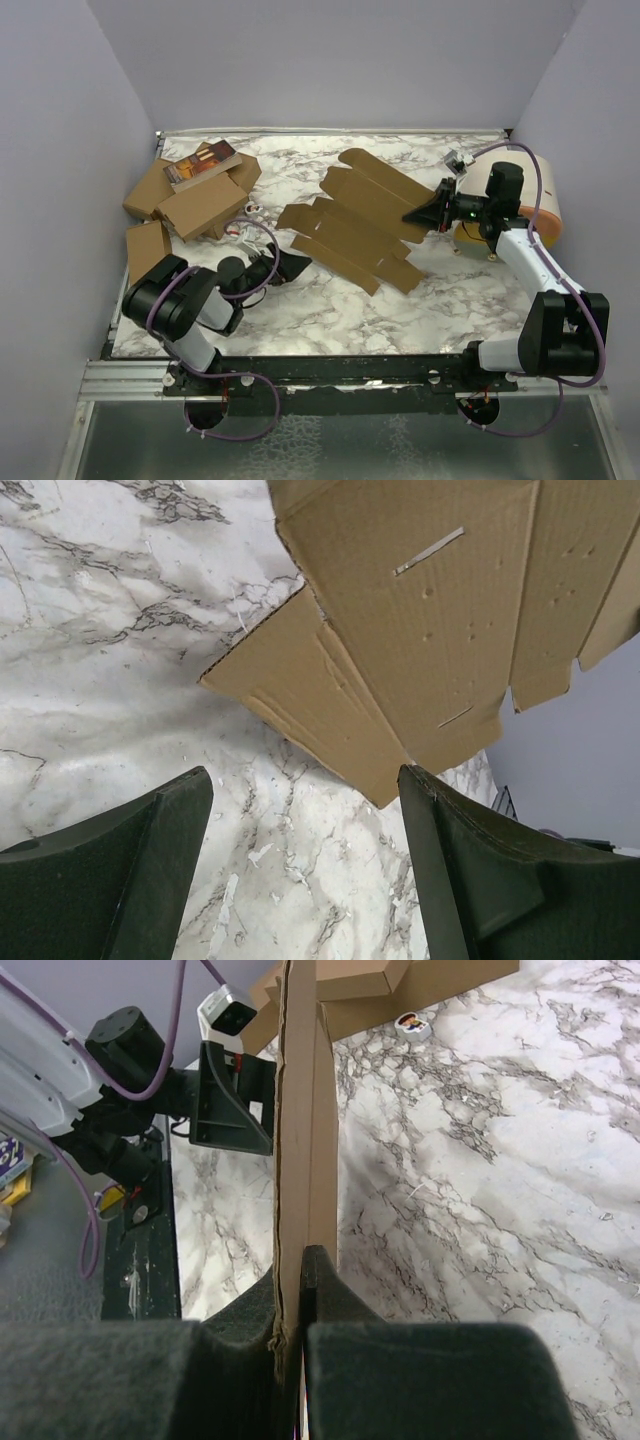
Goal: Fold the paper box
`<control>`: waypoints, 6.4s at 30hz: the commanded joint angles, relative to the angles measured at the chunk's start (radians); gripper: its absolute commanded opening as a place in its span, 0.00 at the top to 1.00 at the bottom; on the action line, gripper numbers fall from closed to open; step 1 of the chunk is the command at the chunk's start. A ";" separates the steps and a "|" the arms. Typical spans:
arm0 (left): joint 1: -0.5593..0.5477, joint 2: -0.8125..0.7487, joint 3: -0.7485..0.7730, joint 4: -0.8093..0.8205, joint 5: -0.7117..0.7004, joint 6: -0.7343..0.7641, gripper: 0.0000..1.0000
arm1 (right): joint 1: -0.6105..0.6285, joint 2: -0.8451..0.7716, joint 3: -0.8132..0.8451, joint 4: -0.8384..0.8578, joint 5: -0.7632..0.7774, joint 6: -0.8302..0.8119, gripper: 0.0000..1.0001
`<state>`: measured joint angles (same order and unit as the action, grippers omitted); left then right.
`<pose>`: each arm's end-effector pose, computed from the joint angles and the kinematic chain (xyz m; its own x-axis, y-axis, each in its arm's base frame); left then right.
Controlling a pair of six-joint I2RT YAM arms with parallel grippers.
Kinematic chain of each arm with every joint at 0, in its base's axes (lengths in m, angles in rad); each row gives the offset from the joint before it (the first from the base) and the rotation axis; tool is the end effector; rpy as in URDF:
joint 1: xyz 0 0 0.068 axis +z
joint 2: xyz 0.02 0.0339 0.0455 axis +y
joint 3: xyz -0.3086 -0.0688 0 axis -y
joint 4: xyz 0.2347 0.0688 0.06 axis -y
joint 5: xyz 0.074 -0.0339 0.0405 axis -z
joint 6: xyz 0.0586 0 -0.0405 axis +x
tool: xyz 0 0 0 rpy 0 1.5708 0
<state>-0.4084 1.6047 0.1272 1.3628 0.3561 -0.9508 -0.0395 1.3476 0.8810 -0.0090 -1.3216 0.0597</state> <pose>0.2123 -0.1141 0.1791 -0.6227 -0.5617 -0.5447 0.3155 0.4569 -0.8317 0.2690 0.0462 0.3220 -0.5075 0.0348 -0.8610 -0.8223 0.2789 0.4960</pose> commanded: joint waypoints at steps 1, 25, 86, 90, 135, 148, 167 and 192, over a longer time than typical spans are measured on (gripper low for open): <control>-0.007 0.099 0.003 0.215 0.042 -0.057 0.22 | -0.003 0.002 -0.009 0.038 0.012 0.020 0.99; -0.048 0.278 0.130 0.418 0.009 -0.014 0.28 | -0.003 -0.019 -0.033 0.142 -0.040 0.140 0.99; 0.243 -0.137 0.266 0.421 0.379 -0.119 0.47 | -0.014 -0.096 0.634 -0.590 -0.218 -0.213 0.99; 0.223 -0.157 0.256 0.421 0.412 -0.094 0.47 | -0.014 -0.096 0.653 -0.612 -0.202 -0.227 0.99; 0.202 -0.364 0.217 0.422 0.493 -0.138 0.35 | -0.014 -0.066 0.742 -0.655 -0.157 -0.263 0.99; 0.233 -0.428 0.203 0.421 0.464 -0.175 0.31 | -0.014 -0.068 0.745 -0.686 -0.098 -0.307 0.99; 0.158 -0.372 0.243 0.421 0.529 -0.182 0.26 | -0.014 -0.071 0.710 -0.615 -0.128 -0.244 0.99; 0.180 -0.349 0.238 0.421 0.487 -0.226 0.28 | -0.014 -0.073 0.700 -0.602 -0.121 -0.243 0.99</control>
<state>-0.2687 1.2957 0.3683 1.5387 0.8680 -1.1576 -0.0479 1.2812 1.5841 -0.6277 -1.4403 -0.1848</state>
